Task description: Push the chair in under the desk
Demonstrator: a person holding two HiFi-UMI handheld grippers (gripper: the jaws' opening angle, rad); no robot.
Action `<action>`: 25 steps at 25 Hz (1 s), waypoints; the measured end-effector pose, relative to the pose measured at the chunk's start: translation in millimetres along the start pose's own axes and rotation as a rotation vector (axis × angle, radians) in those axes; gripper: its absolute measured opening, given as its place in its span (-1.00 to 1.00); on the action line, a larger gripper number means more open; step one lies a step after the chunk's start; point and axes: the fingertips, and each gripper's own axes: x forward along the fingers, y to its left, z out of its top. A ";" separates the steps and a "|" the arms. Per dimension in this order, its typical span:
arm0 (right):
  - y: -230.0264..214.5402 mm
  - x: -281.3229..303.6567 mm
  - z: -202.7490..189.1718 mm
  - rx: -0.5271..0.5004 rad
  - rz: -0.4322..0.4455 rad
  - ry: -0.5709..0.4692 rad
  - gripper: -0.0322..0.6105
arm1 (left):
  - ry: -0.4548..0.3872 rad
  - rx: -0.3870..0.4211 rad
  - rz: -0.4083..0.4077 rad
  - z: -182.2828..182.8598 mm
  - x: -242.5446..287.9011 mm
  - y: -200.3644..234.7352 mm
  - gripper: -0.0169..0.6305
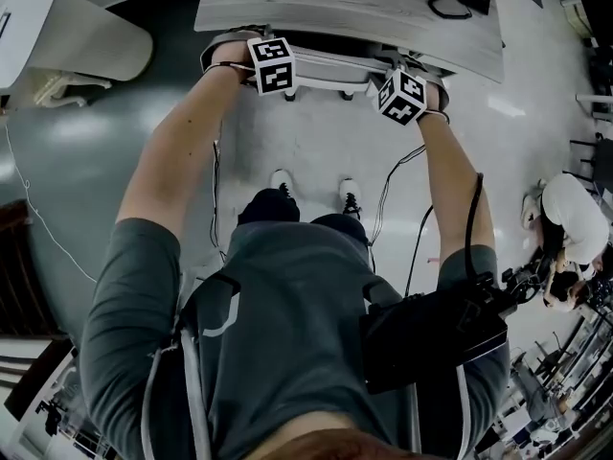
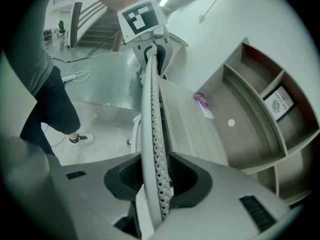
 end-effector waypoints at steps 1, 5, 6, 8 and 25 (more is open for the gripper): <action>-1.2 1.1 -0.2 -0.003 -0.002 0.002 -0.49 | -0.004 0.003 0.003 -0.3 0.5 1.2 -0.57; -0.5 3.9 -3.6 0.030 0.009 0.031 -0.43 | -0.001 0.002 -0.008 -0.2 1.5 -1.6 -0.56; 0.6 2.6 -2.8 0.046 0.010 0.034 -0.40 | -0.007 0.001 -0.007 -0.6 0.5 -3.0 -0.55; 2.3 -5.6 2.6 0.089 0.014 0.020 -0.32 | -0.038 -0.007 -0.007 -0.9 -4.0 -5.1 -0.55; -19.5 -178.6 60.7 0.610 -0.012 -0.468 -0.24 | -0.710 -0.678 -0.051 39.8 -158.4 -4.3 -0.29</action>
